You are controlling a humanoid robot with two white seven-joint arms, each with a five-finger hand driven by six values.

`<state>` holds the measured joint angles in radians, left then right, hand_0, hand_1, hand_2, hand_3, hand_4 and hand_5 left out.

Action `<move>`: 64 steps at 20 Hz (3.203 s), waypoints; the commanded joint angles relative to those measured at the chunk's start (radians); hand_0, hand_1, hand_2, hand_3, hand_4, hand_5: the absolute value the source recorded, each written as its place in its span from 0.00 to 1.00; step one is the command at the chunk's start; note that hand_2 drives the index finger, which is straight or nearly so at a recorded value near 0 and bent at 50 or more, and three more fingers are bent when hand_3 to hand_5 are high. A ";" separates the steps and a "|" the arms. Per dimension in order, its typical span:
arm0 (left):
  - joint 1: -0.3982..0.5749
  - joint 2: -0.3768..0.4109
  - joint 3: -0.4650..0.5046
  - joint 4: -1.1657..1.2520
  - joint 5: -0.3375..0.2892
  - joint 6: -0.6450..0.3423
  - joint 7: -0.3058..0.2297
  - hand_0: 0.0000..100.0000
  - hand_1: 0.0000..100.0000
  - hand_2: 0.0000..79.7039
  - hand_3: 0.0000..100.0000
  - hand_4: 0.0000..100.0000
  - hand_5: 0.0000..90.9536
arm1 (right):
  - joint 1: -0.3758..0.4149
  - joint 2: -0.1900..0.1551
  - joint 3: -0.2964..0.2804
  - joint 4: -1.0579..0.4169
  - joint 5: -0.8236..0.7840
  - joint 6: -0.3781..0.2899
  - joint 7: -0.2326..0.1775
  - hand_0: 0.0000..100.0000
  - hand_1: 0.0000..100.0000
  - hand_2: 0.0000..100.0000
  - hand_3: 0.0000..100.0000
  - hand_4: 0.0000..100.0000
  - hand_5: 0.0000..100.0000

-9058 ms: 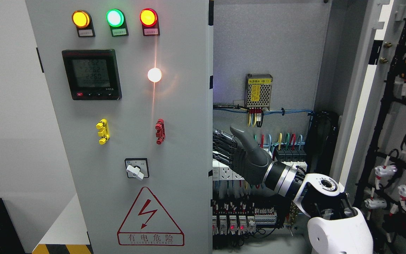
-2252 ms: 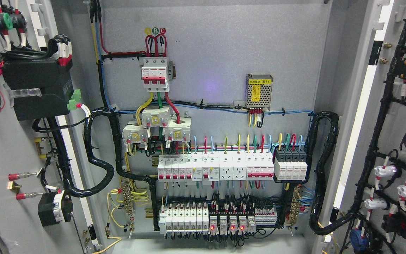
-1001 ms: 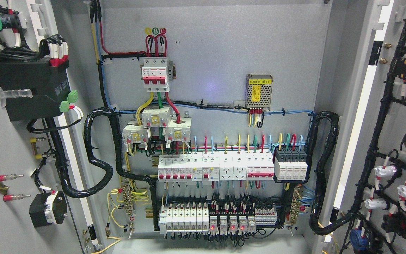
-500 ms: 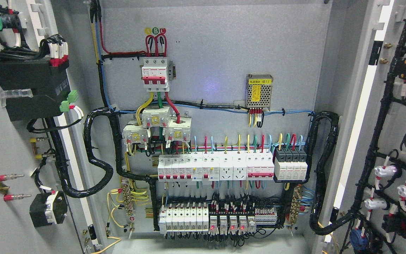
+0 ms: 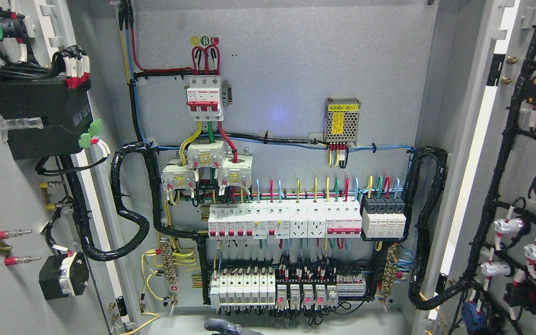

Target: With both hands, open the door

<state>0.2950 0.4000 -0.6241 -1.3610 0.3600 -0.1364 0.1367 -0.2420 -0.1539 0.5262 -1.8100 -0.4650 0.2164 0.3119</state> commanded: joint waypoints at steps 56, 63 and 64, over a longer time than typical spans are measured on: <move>-0.106 -0.144 0.253 -0.667 -0.001 -0.368 0.004 0.00 0.00 0.00 0.00 0.00 0.00 | 0.598 -0.300 -0.650 -0.279 -0.007 -0.828 -0.004 0.19 0.00 0.00 0.00 0.00 0.00; -0.088 -0.158 0.339 -0.667 0.000 -0.404 0.004 0.00 0.00 0.00 0.00 0.00 0.00 | 0.590 -0.329 -0.670 -0.279 -0.018 -0.825 -0.004 0.19 0.00 0.00 0.00 0.00 0.00; -0.086 -0.161 0.343 -0.667 -0.001 -0.408 0.004 0.00 0.00 0.00 0.00 0.00 0.00 | 0.590 -0.326 -0.672 -0.278 -0.018 -0.822 -0.005 0.19 0.00 0.00 0.00 0.00 0.00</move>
<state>0.1970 0.2696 -0.3901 -2.0212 0.3598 -0.5346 0.1411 0.3526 -0.4382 -0.0928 -2.0834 -0.4776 -0.6116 0.3081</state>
